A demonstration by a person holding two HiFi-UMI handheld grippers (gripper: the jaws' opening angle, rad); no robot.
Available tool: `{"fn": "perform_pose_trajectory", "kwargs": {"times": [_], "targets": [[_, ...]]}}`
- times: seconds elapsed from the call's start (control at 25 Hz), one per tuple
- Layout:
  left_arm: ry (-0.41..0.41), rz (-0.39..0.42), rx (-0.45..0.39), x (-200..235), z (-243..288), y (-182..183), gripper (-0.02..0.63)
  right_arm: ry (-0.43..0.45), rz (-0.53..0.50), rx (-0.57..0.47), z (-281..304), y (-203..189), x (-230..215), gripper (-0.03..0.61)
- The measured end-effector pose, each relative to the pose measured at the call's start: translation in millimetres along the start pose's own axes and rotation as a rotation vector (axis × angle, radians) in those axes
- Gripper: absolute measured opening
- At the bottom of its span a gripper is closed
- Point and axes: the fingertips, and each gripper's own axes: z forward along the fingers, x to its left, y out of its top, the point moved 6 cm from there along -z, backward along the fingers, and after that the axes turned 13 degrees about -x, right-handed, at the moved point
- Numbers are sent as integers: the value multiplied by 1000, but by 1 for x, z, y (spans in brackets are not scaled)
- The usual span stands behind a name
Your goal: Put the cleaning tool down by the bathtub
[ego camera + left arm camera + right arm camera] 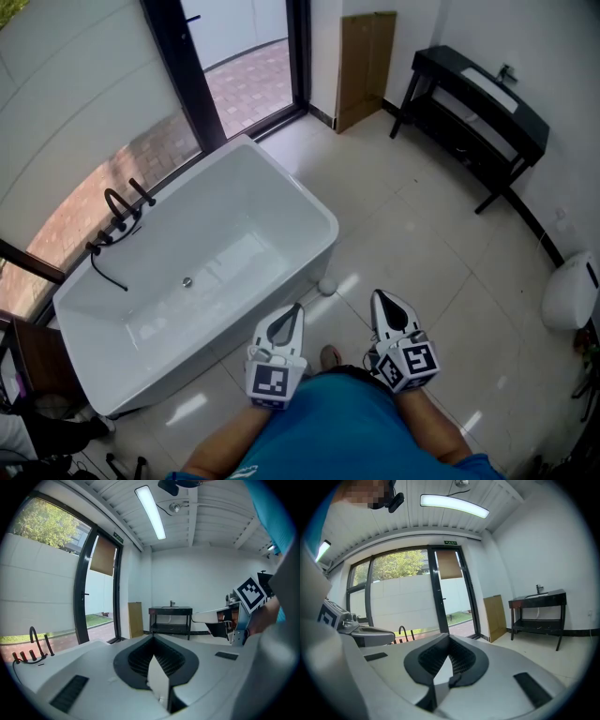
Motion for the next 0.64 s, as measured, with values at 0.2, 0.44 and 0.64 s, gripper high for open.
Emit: {"fn": "perform_pose_trajectory", "kwargs": {"times": [0.2,0.44,0.64], "targets": [[-1,7,11,-4,5,0,0,1,9,3,0,-1,-8,3],[7,16,27,-10,10,3,0,16,19,21,1,-1,-18,3],[0,27,36,-15,14,-1,0,10,19,28,-2,-5,-27,3]]}}
